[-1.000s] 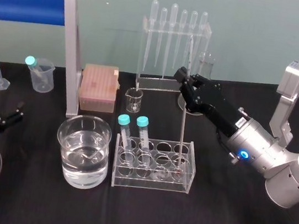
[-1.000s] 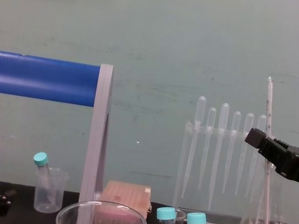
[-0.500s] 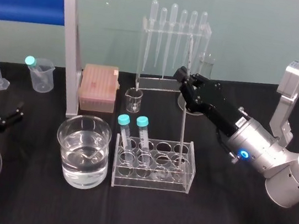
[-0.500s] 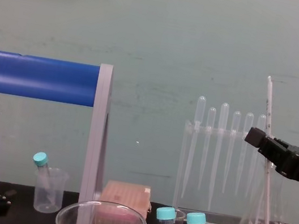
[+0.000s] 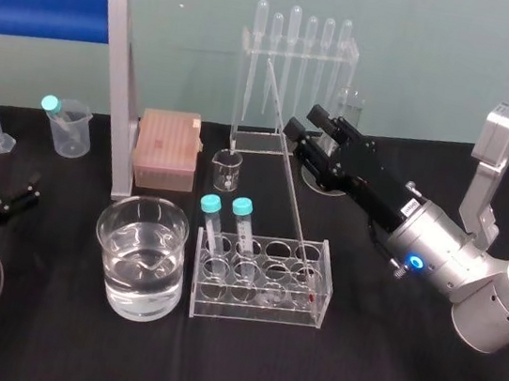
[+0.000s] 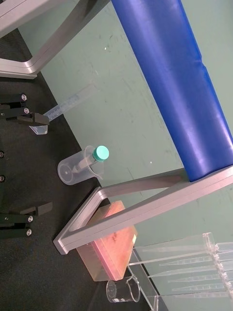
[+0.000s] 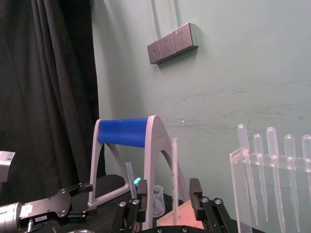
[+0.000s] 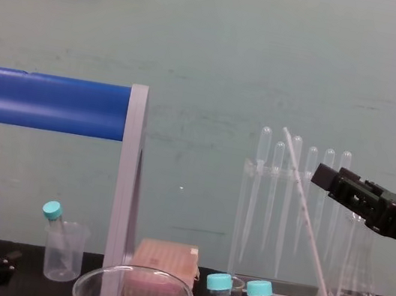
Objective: Hold the thermometer with one hand and immerse one end into the beaker, then reinsert it into the test tube rack.
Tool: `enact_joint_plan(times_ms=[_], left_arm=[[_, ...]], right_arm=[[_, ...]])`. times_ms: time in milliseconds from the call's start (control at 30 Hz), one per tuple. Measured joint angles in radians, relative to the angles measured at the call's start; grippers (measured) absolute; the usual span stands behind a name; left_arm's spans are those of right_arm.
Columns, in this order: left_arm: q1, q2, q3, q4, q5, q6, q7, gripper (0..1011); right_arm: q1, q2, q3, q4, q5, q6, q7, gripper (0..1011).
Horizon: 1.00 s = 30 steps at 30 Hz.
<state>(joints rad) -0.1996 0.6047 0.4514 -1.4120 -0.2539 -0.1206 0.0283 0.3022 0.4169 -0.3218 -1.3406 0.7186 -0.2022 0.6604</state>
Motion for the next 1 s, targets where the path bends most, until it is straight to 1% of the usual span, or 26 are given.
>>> enact_joint_plan(times_ms=[100, 133, 200, 267, 433, 500, 533, 833, 933, 967, 1000], left_arm=[[0.000, 0.000, 0.000, 0.000, 0.000, 0.000, 0.000, 1008], [0.000, 0.000, 0.000, 0.000, 0.000, 0.000, 0.000, 1008], [0.000, 0.000, 0.000, 0.000, 0.000, 0.000, 0.000, 1008], [0.000, 0.000, 0.000, 0.000, 0.000, 0.000, 0.000, 1008], [0.000, 0.000, 0.000, 0.000, 0.000, 0.000, 0.000, 1008], [0.000, 0.000, 0.000, 0.000, 0.000, 0.000, 0.000, 1008], [0.000, 0.000, 0.000, 0.000, 0.000, 0.000, 0.000, 1008], [0.000, 0.000, 0.000, 0.000, 0.000, 0.000, 0.000, 1008], [0.000, 0.000, 0.000, 0.000, 0.000, 0.000, 0.000, 1008], [0.000, 0.000, 0.000, 0.000, 0.000, 0.000, 0.000, 1008], [0.000, 0.000, 0.000, 0.000, 0.000, 0.000, 0.000, 1008]], right_arm=[[0.000, 0.000, 0.000, 0.000, 0.000, 0.000, 0.000, 640], [0.000, 0.000, 0.000, 0.000, 0.000, 0.000, 0.000, 651], [0.000, 0.000, 0.000, 0.000, 0.000, 0.000, 0.000, 735], [0.000, 0.000, 0.000, 0.000, 0.000, 0.000, 0.000, 776], [0.000, 0.000, 0.000, 0.000, 0.000, 0.000, 0.000, 933], [0.000, 0.000, 0.000, 0.000, 0.000, 0.000, 0.000, 960], [0.000, 0.000, 0.000, 0.000, 0.000, 0.000, 0.000, 998], [0.000, 0.000, 0.000, 0.000, 0.000, 0.000, 0.000, 1003], [-0.023, 0.009, 0.012, -0.040, -0.040, 0.004, -0.077, 1003], [-0.045, 0.015, 0.027, -0.075, -0.076, 0.010, -0.151, 1003], [-0.058, 0.018, 0.037, -0.095, -0.098, 0.014, -0.193, 1003]])
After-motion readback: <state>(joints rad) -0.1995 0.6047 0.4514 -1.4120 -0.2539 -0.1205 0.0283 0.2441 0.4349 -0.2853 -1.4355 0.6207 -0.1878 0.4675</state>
